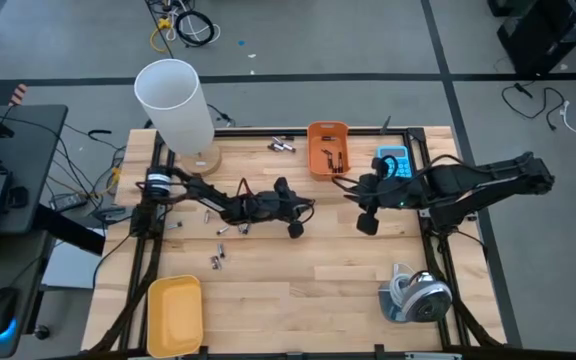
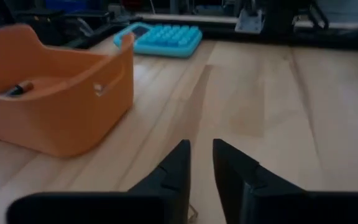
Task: Sort batteries
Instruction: Put the black battery into the orange bin
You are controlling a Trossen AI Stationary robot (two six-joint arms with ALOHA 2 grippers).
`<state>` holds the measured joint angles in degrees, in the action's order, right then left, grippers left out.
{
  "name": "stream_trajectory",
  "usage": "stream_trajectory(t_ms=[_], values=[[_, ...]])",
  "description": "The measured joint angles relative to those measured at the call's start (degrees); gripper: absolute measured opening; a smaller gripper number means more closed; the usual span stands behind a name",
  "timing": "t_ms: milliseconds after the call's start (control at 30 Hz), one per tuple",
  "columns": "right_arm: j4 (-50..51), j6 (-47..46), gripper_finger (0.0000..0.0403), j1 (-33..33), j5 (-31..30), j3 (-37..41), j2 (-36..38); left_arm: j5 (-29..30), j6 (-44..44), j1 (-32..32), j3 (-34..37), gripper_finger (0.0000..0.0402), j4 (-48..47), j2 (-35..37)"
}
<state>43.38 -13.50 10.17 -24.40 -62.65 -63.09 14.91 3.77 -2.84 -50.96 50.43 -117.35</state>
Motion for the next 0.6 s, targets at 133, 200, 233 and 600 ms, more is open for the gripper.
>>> stream_trajectory(t_ms=[133,200,233,600], values=[[0.02,0.09,0.0052,0.0,0.0,0.0,-0.54,1.24,1.59,0.01,-1.61,0.0113,-0.07,-3.35],[0.01,0.09,0.0052,0.0,-0.01,0.0,-0.54,2.34,1.4,0.01,-2.22,0.0129,0.03,-4.1],[-0.02,0.09,0.0052,0.0,-0.01,0.05,-0.54,2.85,1.18,0.01,-2.38,0.0137,0.03,-4.15],[0.04,0.13,0.0052,0.0,-0.01,0.11,-0.54,4.75,2.92,0.33,-2.29,0.018,-3.24,-4.14]])
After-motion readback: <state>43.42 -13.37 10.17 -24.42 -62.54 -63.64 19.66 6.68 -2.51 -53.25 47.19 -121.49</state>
